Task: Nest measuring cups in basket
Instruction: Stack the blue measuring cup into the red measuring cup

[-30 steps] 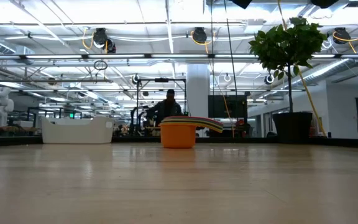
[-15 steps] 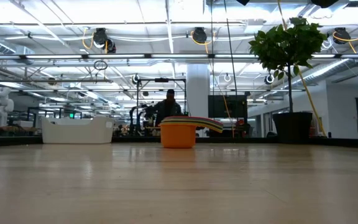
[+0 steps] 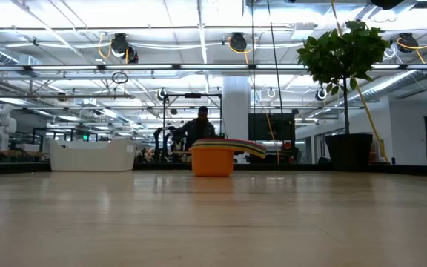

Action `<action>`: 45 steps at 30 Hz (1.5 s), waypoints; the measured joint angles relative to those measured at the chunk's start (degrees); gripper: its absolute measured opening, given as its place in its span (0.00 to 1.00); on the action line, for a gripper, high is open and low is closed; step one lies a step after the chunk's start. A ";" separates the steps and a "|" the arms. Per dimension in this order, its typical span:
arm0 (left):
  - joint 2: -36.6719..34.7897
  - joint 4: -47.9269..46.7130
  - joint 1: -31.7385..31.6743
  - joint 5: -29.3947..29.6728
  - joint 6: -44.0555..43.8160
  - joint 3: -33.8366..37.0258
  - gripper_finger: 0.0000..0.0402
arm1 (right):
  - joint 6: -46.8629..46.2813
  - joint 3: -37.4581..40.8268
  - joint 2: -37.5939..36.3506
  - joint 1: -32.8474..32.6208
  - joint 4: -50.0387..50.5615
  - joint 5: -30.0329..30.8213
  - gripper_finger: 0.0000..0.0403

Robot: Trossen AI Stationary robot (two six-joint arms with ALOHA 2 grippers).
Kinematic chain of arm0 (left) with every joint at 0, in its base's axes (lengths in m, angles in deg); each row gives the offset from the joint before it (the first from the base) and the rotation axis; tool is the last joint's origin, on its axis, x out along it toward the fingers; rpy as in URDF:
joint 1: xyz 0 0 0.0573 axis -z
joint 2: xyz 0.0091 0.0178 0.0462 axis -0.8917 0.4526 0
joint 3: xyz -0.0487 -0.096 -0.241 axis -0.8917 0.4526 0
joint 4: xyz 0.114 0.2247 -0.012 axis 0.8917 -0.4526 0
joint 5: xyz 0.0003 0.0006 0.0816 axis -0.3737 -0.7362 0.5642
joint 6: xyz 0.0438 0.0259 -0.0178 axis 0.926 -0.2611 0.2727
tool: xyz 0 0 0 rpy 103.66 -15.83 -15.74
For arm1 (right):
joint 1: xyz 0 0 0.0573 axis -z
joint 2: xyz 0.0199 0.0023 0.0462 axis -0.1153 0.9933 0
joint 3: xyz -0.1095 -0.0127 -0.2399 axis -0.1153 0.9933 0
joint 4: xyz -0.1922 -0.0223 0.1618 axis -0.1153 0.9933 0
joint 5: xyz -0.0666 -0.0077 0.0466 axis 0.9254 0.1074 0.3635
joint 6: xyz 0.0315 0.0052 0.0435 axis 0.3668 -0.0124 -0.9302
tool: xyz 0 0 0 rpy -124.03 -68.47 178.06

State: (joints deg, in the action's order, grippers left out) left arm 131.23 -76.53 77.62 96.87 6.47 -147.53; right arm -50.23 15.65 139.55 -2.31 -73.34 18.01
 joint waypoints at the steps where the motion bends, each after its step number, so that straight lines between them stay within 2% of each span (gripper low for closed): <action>1: 0.03 -0.11 -0.27 0.15 -5.21 0.00 0.05 | 0.49 0.00 0.00 0.00 -0.02 0.00 0.01; 4: 1.02 -0.23 -1.10 2.58 -18.92 -0.04 0.16 | 2.74 0.00 -0.04 0.07 -0.28 0.15 0.01; 7: 1.18 -1.09 -1.10 3.53 -22.17 0.00 0.33 | 4.48 -0.07 -0.04 0.42 -0.37 0.07 0.00; 11: 1.07 -2.95 -1.01 4.63 -25.08 -0.02 0.60 | 6.16 -0.07 -0.33 1.34 -0.32 0.04 0.00; 15: 0.96 -9.00 -1.00 13.36 -37.87 -0.02 0.88 | 7.57 -0.07 -1.69 2.58 1.21 -0.75 0.00; 17: 0.81 -14.47 -1.07 15.56 -46.73 -0.02 0.96 | 8.84 -0.07 -2.56 3.41 2.44 -2.30 0.00; 19: 0.88 -21.15 -1.53 15.54 -57.18 -0.02 0.96 | 10.24 -0.07 -3.61 4.13 5.28 -3.22 0.00; 25: 1.65 -41.25 -2.77 11.73 -88.77 0.00 0.80 | 14.33 -0.04 -5.49 4.92 16.41 -2.79 0.00; 28: 1.60 -47.86 -3.31 8.32 -100.00 0.00 0.73 | 14.97 -0.02 -5.24 4.94 21.95 -1.18 0.00; 34: 0.62 -52.97 -3.33 1.41 -108.84 0.00 0.63 | 14.51 0.02 -3.24 4.36 30.49 5.48 0.00; 39: 0.61 -53.03 -3.33 -0.99 -110.25 0.00 0.60 | 13.66 0.02 -0.43 4.90 34.55 12.25 0.00; 45: 0.63 -53.36 -4.18 -1.77 -109.04 0.00 0.60 | 9.67 0.02 5.55 7.37 34.92 10.06 0.00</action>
State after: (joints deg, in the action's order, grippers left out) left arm 131.86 -129.89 73.43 95.09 -102.57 -147.53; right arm -40.56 15.67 145.10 5.06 -38.43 28.06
